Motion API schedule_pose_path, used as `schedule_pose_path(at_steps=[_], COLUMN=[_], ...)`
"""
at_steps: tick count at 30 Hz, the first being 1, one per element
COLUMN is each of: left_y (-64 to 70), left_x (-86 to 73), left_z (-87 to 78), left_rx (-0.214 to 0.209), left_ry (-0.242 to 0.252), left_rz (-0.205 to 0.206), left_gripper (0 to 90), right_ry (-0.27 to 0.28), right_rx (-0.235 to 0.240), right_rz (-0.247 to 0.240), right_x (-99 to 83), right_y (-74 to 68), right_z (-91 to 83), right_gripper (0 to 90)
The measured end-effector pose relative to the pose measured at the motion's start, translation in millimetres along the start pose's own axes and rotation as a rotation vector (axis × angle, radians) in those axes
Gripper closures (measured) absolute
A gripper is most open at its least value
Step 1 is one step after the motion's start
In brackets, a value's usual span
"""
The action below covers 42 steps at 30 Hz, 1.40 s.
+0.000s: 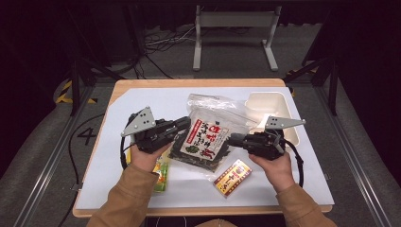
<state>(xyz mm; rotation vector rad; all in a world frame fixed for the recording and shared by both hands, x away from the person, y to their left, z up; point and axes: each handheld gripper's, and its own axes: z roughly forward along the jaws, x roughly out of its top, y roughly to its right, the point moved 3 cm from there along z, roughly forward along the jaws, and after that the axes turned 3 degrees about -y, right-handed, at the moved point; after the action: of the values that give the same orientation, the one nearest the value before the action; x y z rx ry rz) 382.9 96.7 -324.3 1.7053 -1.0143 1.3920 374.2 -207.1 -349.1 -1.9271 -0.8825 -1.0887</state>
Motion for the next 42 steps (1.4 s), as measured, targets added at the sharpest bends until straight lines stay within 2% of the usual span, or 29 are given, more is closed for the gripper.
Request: schedule_pose_path(at_steps=[2,9,12,15,17,19,23,27,32,42], left_y=[-2.0,-2.3,-5.4,-7.6,-8.3,-8.7,-10.4,-15.5,-24.1,-34.4], left_x=[-1.1,-0.2,0.3,0.5,0.6,0.3,-3.3,-9.2,-19.9,-35.0], left_z=[-1.5,-6.4,-9.3,-12.8,-14.5,-17.6,-25.5,-32.6,-41.8,-54.6], left_rx=[0.0,0.001,0.027,0.035,0.04,0.054,0.081,0.103,0.129,0.2], left_ry=[0.002,0.006,-0.018,-0.03,-0.037,-0.051,-0.077,-0.1,-0.136,-0.184], left_rz=[-0.011,-0.022,-0.026,-0.032,-0.029,-0.025,-0.027,-0.046,-0.088,-0.114], left_gripper=[85.5,83.1,74.4,60.9,58.9,54.1,52.2,49.1,43.9,37.8], right_ry=[-0.004,-0.002,-0.017,-0.024,-0.02,-0.018,-0.023,-0.025,-0.046,-0.04], right_rx=[-0.011,-0.036,-0.068,-0.094,-0.104,-0.125,-0.169,-0.193,-0.251,-0.302], right_rz=[-0.026,-0.048,-0.077,-0.096,-0.101,-0.108,-0.117,-0.123,-0.16,-0.146], right_x=[1.6,11.8,19.5,27.4,29.8,35.2,45.3,53.4,65.0,81.6], right_y=[-2.8,-8.4,-12.6,-14.8,-14.8,-13.8,-10.6,-7.8,-3.6,10.4], right_z=[-0.8,-4.3,-6.9,-10.7,-12.3,-16.1,-24.3,-31.2,-39.2,-53.9], right_gripper=[81.9,83.9,84.1,84.0,84.1,84.1,84.0,84.0,83.9,83.9])
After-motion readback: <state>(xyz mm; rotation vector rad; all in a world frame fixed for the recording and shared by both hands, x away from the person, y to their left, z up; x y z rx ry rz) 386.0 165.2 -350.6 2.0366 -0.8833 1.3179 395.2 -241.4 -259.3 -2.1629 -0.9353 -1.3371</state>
